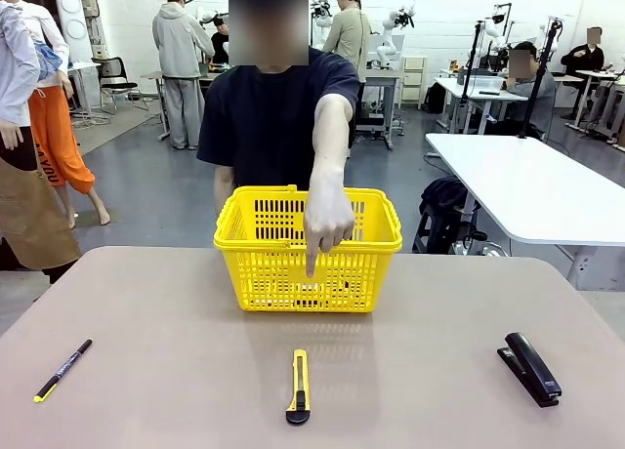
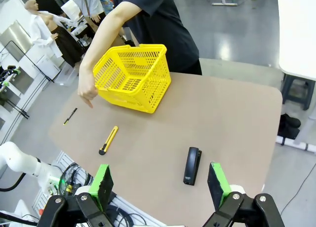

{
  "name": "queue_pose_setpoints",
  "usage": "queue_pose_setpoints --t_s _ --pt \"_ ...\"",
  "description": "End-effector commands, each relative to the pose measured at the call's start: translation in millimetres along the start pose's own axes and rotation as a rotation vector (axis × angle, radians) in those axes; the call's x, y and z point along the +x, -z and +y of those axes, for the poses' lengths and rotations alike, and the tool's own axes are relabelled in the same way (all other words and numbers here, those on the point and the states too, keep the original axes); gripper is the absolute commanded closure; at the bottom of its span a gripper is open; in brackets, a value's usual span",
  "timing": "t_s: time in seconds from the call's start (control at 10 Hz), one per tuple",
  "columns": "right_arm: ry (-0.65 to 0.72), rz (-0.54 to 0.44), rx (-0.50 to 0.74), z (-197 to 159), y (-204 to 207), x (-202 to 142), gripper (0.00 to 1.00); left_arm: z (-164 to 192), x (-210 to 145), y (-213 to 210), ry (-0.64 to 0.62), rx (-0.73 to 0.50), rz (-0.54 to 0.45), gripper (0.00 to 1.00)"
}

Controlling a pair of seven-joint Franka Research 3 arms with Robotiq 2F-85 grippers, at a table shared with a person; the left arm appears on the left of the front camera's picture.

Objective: Place the items the person wants into the basket.
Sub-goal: Pick up the item the person points to and place it in the Market Basket.

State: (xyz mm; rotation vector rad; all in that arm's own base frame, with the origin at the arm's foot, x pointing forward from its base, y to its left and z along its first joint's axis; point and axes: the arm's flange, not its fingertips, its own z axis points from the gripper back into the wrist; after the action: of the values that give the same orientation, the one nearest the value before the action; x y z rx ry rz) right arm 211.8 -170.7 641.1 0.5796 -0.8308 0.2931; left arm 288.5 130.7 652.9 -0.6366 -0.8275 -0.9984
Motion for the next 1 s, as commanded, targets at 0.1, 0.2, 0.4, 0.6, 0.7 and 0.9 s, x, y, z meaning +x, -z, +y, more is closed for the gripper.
queue_pose_setpoints --t_s 0.1,0.2,0.4,0.6,0.7,0.9 --pt "0.014 0.009 -0.011 0 -2 2 0.0 0 -1 -1 0.023 -0.005 -0.017 0.0" --pt "0.014 0.009 -0.011 0 -2 2 0.0 0 -1 -1 0.023 -0.005 -0.017 0.0" --pt "0.014 0.009 -0.011 0 -2 2 0.0 -10 10 23 -0.016 0.018 0.063 0.0" --pt "0.014 0.009 -0.011 0 -2 2 0.0 -23 29 62 -0.058 0.036 0.177 0.0" --pt "0.014 0.009 -0.011 0 -2 2 0.0 -31 39 91 -0.081 0.043 0.27 0.0" --pt "0.014 0.009 -0.011 0 -2 2 0.0 -49 53 159 -0.25 0.09 0.406 0.0"
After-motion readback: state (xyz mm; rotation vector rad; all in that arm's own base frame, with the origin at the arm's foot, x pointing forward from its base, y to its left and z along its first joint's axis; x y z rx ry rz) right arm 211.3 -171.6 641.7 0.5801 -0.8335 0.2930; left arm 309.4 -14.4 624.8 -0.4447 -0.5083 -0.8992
